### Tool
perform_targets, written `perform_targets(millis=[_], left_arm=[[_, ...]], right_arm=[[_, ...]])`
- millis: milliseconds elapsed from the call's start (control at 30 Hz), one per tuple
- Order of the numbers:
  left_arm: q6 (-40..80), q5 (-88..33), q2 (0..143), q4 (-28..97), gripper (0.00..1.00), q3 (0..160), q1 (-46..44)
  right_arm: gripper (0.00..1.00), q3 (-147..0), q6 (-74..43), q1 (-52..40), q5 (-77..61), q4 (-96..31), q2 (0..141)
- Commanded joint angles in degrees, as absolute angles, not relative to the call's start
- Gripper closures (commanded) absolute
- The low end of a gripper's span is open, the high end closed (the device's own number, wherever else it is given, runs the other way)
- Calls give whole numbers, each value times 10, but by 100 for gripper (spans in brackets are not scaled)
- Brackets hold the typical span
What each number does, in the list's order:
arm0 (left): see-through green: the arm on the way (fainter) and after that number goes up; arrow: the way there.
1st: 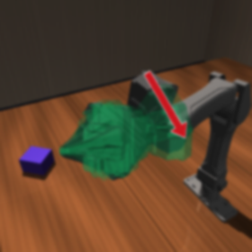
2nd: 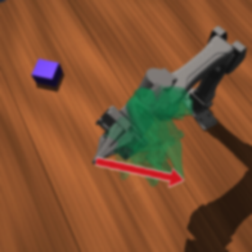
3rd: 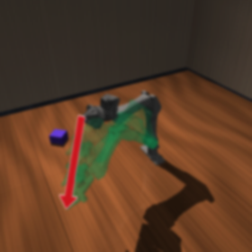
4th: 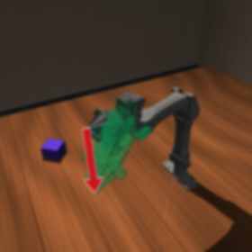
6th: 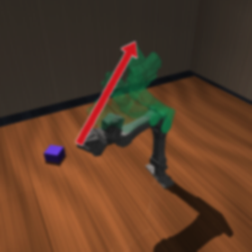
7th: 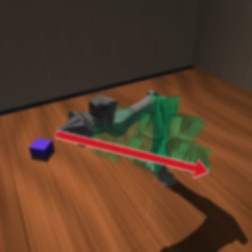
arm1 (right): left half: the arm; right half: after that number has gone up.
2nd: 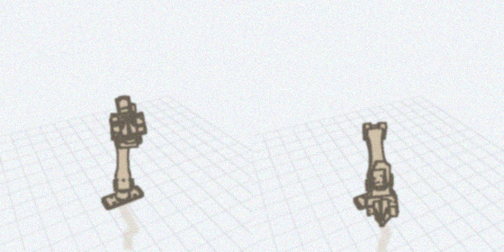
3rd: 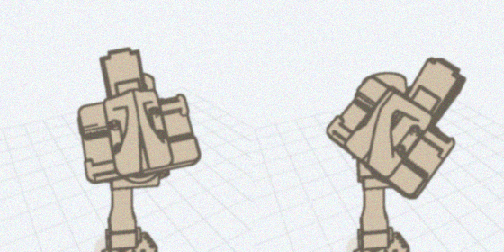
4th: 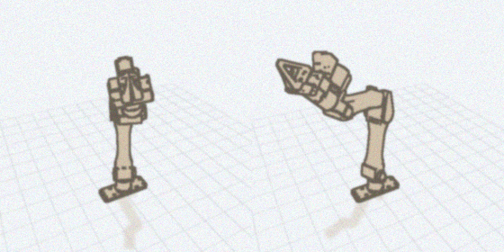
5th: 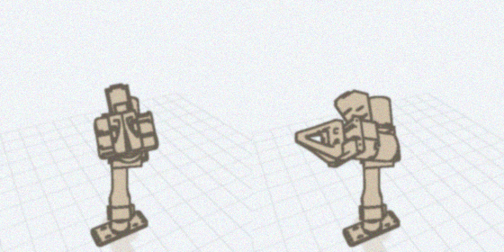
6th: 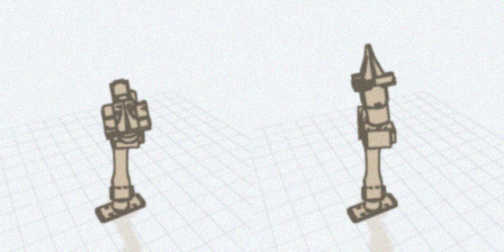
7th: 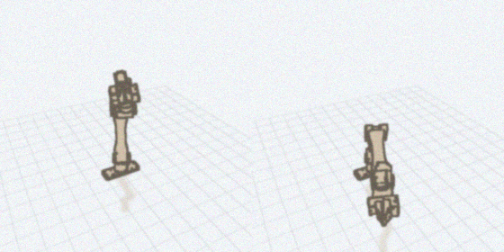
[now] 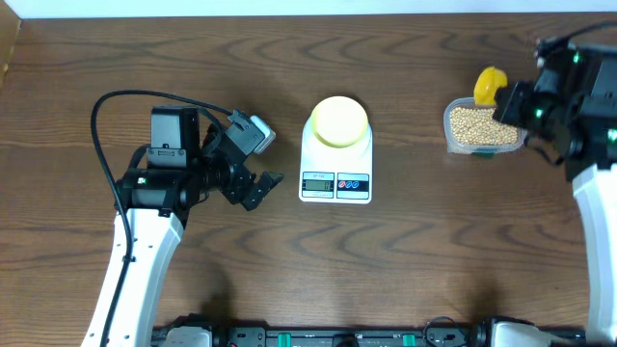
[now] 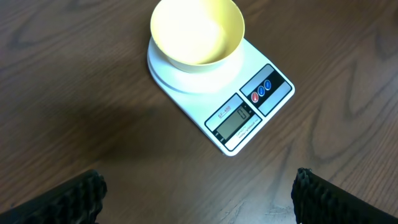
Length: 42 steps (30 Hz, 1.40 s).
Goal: Scoop item into bowl and weigh 50g on scale
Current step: 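Raise the yellow scoop with the right gripper above the soybean tub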
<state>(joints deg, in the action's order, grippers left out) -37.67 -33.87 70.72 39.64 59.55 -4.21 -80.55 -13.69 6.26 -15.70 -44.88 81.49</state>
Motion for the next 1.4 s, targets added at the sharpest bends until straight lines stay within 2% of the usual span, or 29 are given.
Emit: perform_targets(millis=[0, 233, 633, 1067, 1367], left_arm=[[-374, -334, 708, 398, 2, 590, -39], [-374, -334, 708, 398, 2, 590, -39], [-374, -334, 708, 398, 2, 590, -39], [-374, -334, 708, 398, 2, 590, -39], [-374, -333, 708, 397, 2, 590, -39]], right_arm=[[99, -880, -169, 66, -149, -481, 863], [99, -1033, -189, 63, -152, -613, 931], [99, -1108, -193, 63, -93, -780, 963], [99, -1109, -140, 54, -36, -786, 1030], [99, -1109, -41, 51, 13, -757, 1052]])
